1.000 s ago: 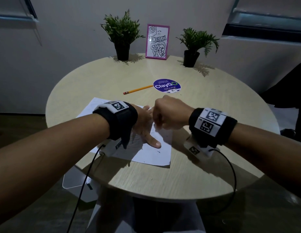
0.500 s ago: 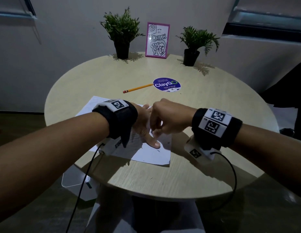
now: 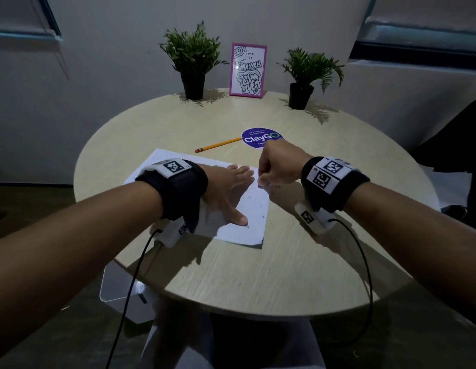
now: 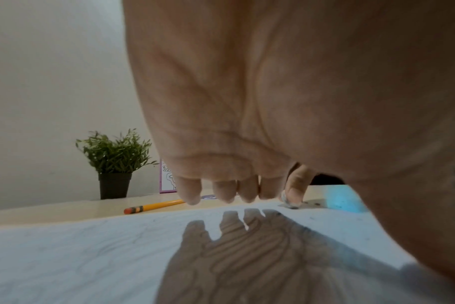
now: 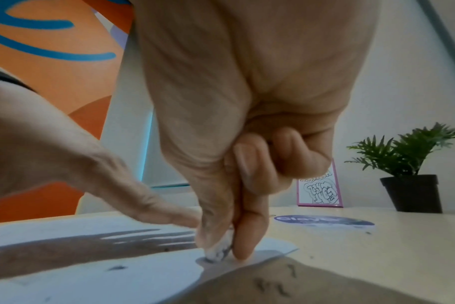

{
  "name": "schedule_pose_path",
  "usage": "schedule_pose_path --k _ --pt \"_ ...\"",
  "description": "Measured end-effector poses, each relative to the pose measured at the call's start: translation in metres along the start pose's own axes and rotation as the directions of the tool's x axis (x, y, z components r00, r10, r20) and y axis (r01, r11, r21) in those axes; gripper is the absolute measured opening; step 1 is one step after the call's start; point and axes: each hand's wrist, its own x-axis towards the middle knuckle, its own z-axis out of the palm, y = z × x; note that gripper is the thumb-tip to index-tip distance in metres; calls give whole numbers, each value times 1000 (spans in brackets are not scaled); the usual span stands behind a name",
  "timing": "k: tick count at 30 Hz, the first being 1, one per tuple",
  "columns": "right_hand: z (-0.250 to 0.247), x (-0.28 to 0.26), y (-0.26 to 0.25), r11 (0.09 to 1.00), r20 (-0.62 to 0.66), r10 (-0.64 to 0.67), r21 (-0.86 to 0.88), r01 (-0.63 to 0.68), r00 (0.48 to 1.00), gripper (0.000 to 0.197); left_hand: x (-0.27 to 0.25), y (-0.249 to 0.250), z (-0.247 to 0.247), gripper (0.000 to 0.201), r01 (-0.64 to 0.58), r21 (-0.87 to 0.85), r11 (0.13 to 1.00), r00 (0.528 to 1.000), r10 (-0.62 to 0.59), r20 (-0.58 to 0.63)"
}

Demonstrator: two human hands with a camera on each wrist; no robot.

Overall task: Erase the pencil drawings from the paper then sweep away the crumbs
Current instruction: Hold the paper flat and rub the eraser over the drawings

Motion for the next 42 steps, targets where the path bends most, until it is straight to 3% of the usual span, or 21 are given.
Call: schedule_pose_path --k 4,8,13,17,22,25,28,33,35,39,42 --pt "-4 6 4 1000 8 31 4 -31 999 9 -9 -8 2 112 7 -40 999 998 -5 56" --pt "-7 2 -2 999 17 -7 -45 8 1000 11 -7 -9 5 115 31 -52 998 997 -27 67" --pt "-3 -18 -25 984 66 -168 -50 172 984 9 -2 -4 4 123 54 -6 999 993 -53 107" --pt "0 -34 -41 952 163 -301 -6 306 940 13 -7 -1 2 114 42 -31 999 993 -39 111" --pt "-3 -16 -23 991 23 -128 -43 129 992 16 -3 -2 5 124 45 -22 999 994 -43 96" --pt "3 -31 -39 973 63 -211 -86 216 975 10 -8 2 2 117 62 -5 998 994 -62 92" --pt "3 -44 -47 950 149 -310 15 311 939 9 -7 0 1 115 41 -27 999 995 -38 96" --pt "-1 -19 -19 990 13 -121 -76 121 993 14 -3 1 5 124 68 -3 998 995 -68 73" --pt "2 -22 -20 985 -5 -130 -119 128 992 10 -2 1 5 125 64 6 998 996 -64 55" --pt "0 -40 -29 965 168 -257 -13 263 951 3 3 -6 9 130 48 -1 999 996 -48 72" --pt "-5 -31 -14 982 97 -178 -40 183 979 11 4 1 5 125 78 40 996 991 -82 110"
